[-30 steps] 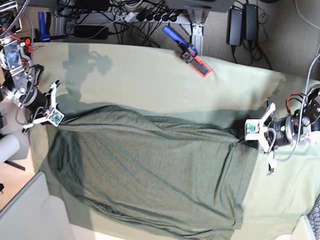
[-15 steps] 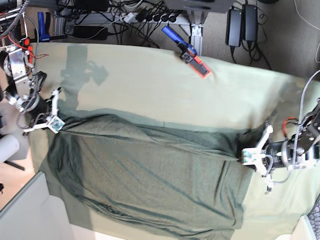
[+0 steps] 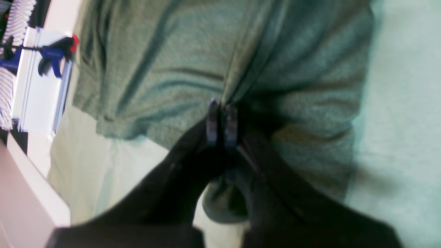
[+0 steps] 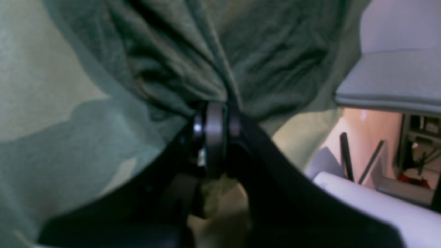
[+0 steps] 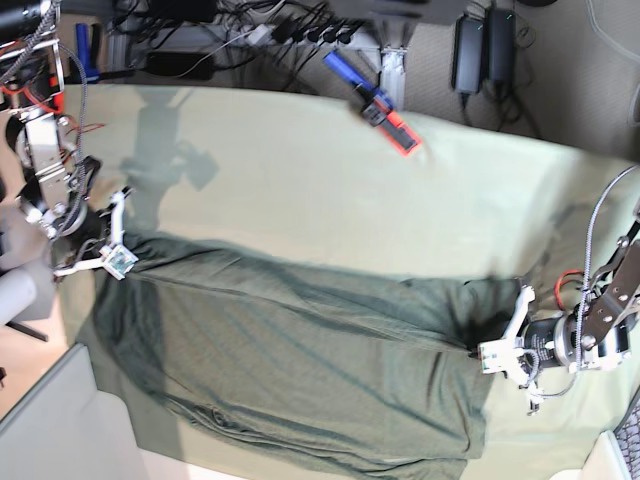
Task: Fold the T-shirt properly
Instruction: 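Lower the held edge onto the shirt body with both grippers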
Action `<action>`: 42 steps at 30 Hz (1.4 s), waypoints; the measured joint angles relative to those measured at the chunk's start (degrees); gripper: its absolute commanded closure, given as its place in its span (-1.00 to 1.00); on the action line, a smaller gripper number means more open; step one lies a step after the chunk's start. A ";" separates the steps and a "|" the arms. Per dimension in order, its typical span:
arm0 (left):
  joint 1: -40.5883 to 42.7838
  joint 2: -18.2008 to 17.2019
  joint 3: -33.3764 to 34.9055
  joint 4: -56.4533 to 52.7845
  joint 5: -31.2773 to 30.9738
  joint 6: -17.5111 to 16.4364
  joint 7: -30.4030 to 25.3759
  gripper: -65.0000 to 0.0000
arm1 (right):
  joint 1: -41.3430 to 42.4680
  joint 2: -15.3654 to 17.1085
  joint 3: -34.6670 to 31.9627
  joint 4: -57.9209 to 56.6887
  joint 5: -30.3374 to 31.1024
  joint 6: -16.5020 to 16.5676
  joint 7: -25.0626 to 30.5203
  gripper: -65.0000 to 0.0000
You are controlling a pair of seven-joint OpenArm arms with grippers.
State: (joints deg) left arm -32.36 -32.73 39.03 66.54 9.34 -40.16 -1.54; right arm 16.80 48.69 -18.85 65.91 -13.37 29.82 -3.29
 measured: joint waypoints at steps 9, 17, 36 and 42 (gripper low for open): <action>-1.16 2.12 0.00 -5.33 0.44 -0.20 -2.16 0.90 | 4.98 -3.32 -0.39 -6.40 -0.04 0.02 1.42 1.00; -1.16 2.10 0.00 -6.78 0.48 -0.07 -2.34 0.09 | 6.03 -6.38 -0.39 -7.85 0.15 0.02 5.40 0.10; 11.54 -10.25 -0.04 22.95 -10.58 4.66 13.11 0.09 | 0.46 4.20 -0.42 8.07 10.99 0.24 -3.52 -0.31; 15.78 -10.10 0.00 23.32 -5.95 9.40 13.55 0.04 | -5.20 3.89 -0.42 8.52 7.28 0.26 -3.82 -0.31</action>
State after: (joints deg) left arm -16.58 -42.83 39.03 89.86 3.40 -30.76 12.01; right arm 11.60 52.58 -19.27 74.43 -6.09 30.09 -7.11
